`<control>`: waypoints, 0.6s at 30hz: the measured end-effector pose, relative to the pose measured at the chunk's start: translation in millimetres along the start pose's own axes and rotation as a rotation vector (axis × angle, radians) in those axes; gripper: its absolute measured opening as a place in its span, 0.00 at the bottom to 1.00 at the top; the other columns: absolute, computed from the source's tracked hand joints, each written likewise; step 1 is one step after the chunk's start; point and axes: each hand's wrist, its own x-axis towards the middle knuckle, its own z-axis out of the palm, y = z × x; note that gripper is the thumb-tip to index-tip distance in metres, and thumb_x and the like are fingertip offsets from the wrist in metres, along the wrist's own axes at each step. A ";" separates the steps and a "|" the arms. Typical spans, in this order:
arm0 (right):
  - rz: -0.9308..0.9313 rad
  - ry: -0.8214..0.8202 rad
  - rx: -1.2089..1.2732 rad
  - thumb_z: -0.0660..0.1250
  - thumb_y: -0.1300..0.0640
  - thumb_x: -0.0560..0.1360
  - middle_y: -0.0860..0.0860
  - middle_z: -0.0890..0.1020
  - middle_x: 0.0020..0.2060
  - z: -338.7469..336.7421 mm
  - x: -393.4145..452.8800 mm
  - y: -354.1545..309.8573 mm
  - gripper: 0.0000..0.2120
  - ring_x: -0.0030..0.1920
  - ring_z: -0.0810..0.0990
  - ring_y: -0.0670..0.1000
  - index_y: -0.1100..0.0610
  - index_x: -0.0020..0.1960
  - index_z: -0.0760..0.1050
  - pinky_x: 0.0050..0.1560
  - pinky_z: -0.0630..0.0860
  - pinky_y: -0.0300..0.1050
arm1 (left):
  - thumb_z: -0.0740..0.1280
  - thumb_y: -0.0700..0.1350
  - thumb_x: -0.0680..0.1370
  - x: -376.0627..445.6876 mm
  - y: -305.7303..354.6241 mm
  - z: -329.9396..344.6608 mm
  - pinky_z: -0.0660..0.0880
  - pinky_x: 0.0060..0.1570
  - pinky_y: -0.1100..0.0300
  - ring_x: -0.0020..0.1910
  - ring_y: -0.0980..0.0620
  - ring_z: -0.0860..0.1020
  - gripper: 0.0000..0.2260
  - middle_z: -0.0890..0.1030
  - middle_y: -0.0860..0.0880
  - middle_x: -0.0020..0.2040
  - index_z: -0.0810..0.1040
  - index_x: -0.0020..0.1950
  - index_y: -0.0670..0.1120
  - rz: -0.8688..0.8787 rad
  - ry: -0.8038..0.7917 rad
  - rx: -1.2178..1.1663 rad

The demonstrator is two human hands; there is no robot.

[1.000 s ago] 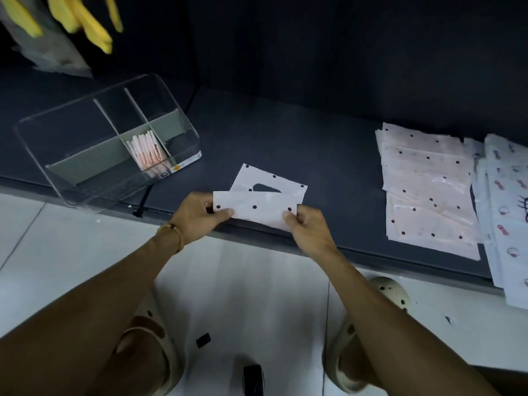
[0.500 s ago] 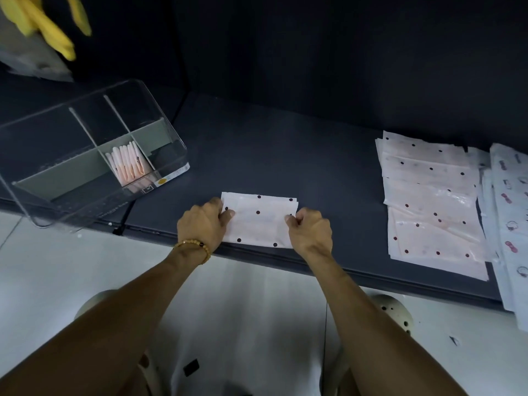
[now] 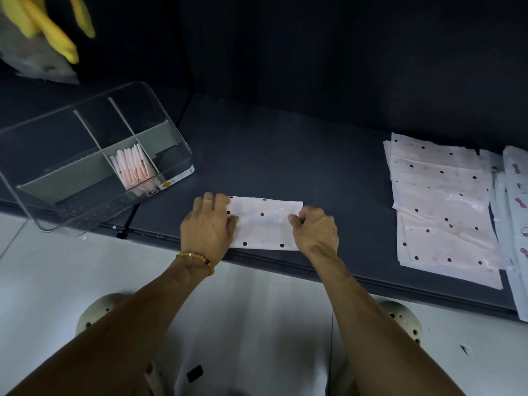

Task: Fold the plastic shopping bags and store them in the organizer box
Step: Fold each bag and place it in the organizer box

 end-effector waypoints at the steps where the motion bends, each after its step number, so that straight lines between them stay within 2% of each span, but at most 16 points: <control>1: 0.000 0.003 -0.006 0.65 0.47 0.78 0.55 0.81 0.42 0.1 0.1 -0.3 0.12 0.46 0.80 0.57 0.56 0.47 0.75 0.41 0.74 0.45 | 0.70 0.47 0.75 -4.2 0.2 0.7 0.76 0.41 0.50 0.47 0.41 0.77 0.12 0.79 0.43 0.50 0.77 0.55 0.44 0.176 0.045 0.006; 3: -0.002 0.001 -0.016 0.65 0.47 0.78 0.55 0.81 0.41 0.4 0.9 0.0 0.12 0.45 0.80 0.57 0.56 0.45 0.75 0.41 0.74 0.45 | 0.70 0.45 0.75 -12.7 -2.0 5.7 0.76 0.50 0.49 0.55 0.40 0.78 0.10 0.80 0.43 0.57 0.81 0.55 0.45 0.465 0.023 -0.006; 4: 0.000 -0.007 -0.011 0.64 0.47 0.78 0.55 0.81 0.41 0.1 2.0 0.6 0.12 0.45 0.80 0.57 0.55 0.45 0.74 0.41 0.74 0.45 | 0.69 0.45 0.76 -15.6 -3.9 8.4 0.75 0.56 0.48 0.61 0.42 0.76 0.12 0.79 0.44 0.61 0.81 0.58 0.45 0.515 -0.020 -0.028; 7: 0.018 -0.039 0.024 0.64 0.47 0.78 0.55 0.80 0.40 -1.8 2.2 -1.2 0.12 0.45 0.80 0.57 0.54 0.42 0.71 0.41 0.74 0.45 | 0.61 0.47 0.81 -19.9 -12.3 14.3 0.61 0.72 0.50 0.73 0.48 0.64 0.18 0.68 0.48 0.73 0.71 0.71 0.45 0.474 -0.183 -0.086; 9: 0.014 -0.016 -0.021 0.65 0.47 0.78 0.54 0.80 0.40 -5.9 -2.1 -3.3 0.12 0.44 0.81 0.58 0.55 0.43 0.71 0.41 0.76 0.46 | 0.57 0.49 0.82 -19.0 -15.9 16.1 0.52 0.74 0.53 0.76 0.50 0.57 0.20 0.62 0.50 0.76 0.65 0.74 0.47 0.469 -0.249 -0.089; 11: -0.096 0.156 -0.161 0.67 0.50 0.77 0.55 0.80 0.41 -8.1 -10.1 -3.8 0.11 0.43 0.81 0.59 0.58 0.47 0.72 0.40 0.77 0.48 | 0.54 0.51 0.83 -16.9 -16.9 16.8 0.46 0.75 0.56 0.77 0.51 0.53 0.21 0.57 0.52 0.77 0.60 0.76 0.49 0.473 -0.288 -0.086; 13: -0.354 0.326 -0.226 0.70 0.56 0.74 0.56 0.80 0.44 -3.4 -22.4 -7.9 0.08 0.44 0.79 0.59 0.60 0.49 0.76 0.40 0.78 0.50 | 0.54 0.51 0.83 -16.6 -15.8 16.0 0.46 0.75 0.56 0.77 0.51 0.53 0.22 0.57 0.51 0.77 0.60 0.76 0.48 0.479 -0.287 -0.079; 15: -0.578 0.325 -0.193 0.71 0.60 0.72 0.57 0.80 0.50 10.8 -34.4 -17.1 0.10 0.50 0.79 0.59 0.62 0.52 0.78 0.47 0.79 0.52 | 0.58 0.48 0.82 -18.0 -13.7 14.8 0.52 0.74 0.52 0.75 0.48 0.58 0.21 0.62 0.49 0.75 0.64 0.74 0.45 0.479 -0.242 -0.092; 16: -0.629 0.230 -0.181 0.69 0.61 0.74 0.58 0.79 0.57 20.9 -39.2 -21.0 0.13 0.58 0.77 0.59 0.63 0.58 0.77 0.56 0.78 0.52 | 0.60 0.47 0.82 -18.3 -12.3 14.1 0.54 0.74 0.50 0.75 0.47 0.60 0.21 0.64 0.48 0.75 0.65 0.74 0.44 0.479 -0.230 -0.097; 17: -0.641 0.109 -0.181 0.65 0.62 0.76 0.58 0.74 0.66 31.3 -44.1 -23.6 0.18 0.67 0.72 0.58 0.63 0.65 0.73 0.66 0.71 0.51 | 0.59 0.47 0.82 -18.5 -11.4 13.7 0.53 0.74 0.51 0.75 0.47 0.60 0.21 0.64 0.47 0.74 0.65 0.74 0.44 0.473 -0.230 -0.096; 18: -0.637 0.005 -0.191 0.61 0.61 0.78 0.58 0.67 0.73 40.6 -47.8 -23.2 0.22 0.74 0.63 0.56 0.62 0.72 0.66 0.74 0.61 0.48 | 0.58 0.47 0.82 -18.6 -11.2 13.9 0.52 0.74 0.51 0.75 0.48 0.60 0.21 0.64 0.47 0.74 0.64 0.74 0.44 0.466 -0.238 -0.095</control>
